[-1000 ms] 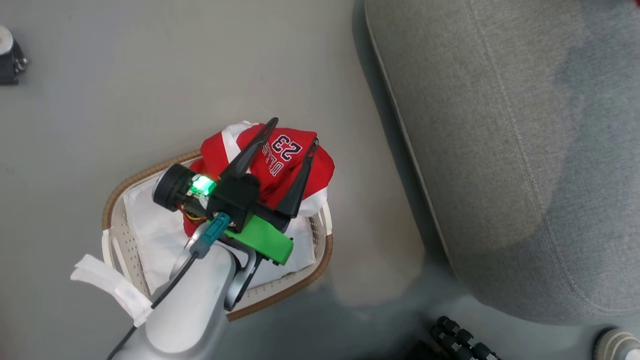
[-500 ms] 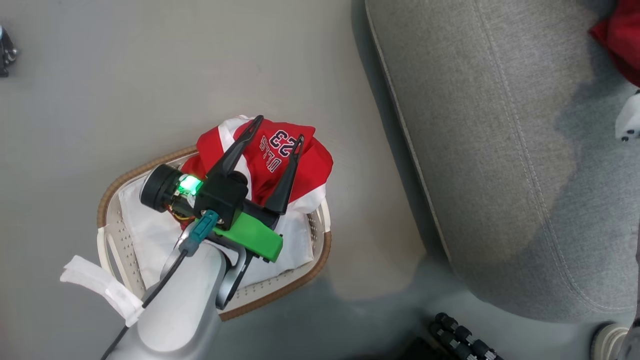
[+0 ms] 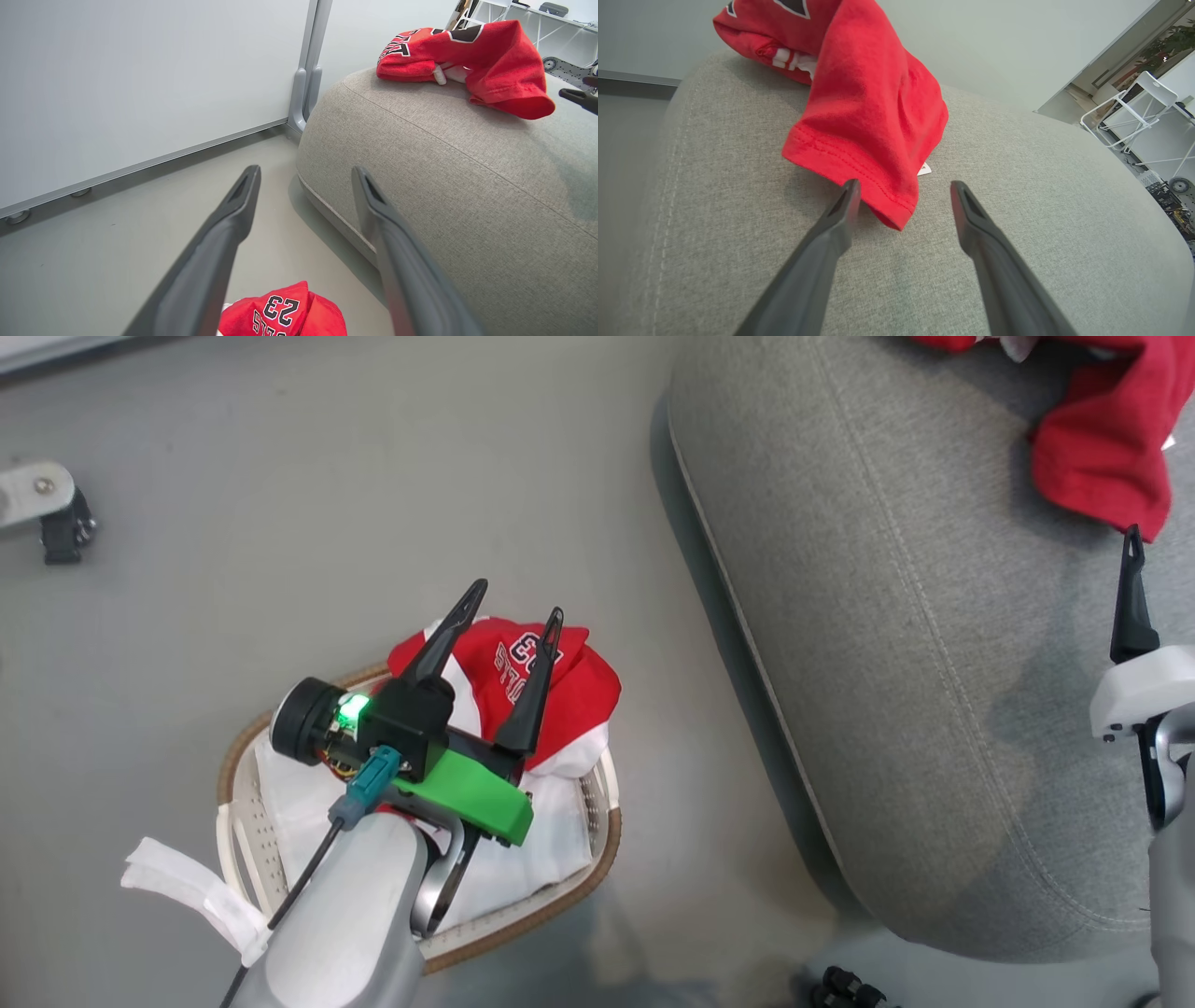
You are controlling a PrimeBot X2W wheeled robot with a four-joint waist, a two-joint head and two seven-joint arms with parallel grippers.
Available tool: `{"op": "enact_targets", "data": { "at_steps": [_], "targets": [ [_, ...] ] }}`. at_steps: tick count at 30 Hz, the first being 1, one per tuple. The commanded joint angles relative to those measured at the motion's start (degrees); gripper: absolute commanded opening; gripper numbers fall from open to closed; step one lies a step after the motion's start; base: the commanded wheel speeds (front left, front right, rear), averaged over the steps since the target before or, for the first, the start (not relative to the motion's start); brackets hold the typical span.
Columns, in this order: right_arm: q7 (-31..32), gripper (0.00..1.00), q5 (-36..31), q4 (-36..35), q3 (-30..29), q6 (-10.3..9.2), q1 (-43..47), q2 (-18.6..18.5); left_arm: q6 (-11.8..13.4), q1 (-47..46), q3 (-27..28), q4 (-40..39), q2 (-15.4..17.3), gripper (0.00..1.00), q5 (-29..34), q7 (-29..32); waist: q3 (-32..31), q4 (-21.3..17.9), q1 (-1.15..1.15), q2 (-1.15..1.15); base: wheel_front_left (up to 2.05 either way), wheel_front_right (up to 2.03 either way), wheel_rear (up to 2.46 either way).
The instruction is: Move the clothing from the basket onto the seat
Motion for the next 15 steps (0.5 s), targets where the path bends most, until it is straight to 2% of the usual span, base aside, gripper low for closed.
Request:
{"op": "enact_targets", "data": {
  "at_steps": [1,8,15],
  "targets": [
    [-0.1,1.0,0.5,-0.5,0.2,-0.08,1.0,-0.9,-0.3,0.9,0.4,0.0,-0.3,1.0,-0.2,0.0,-3.7,0.5,0.0,0.0,0.0,0.0,0.0],
    [-0.1,1.0,1.2,-1.7,2.2,-0.07,0.9,-3.2,-0.4,3.0,2.6,-0.2,-2.0,1.0,-1.9,0.0,-10.4,2.9,0.0,0.0,0.0,0.0,0.0],
    [-0.1,1.0,2.6,-3.4,5.0,-0.07,-0.5,-1.9,-0.4,5.9,6.7,-0.6,-2.9,1.0,-3.5,0.0,-16.2,5.2,0.0,0.0,0.0,0.0,0.0]
  ]
}}
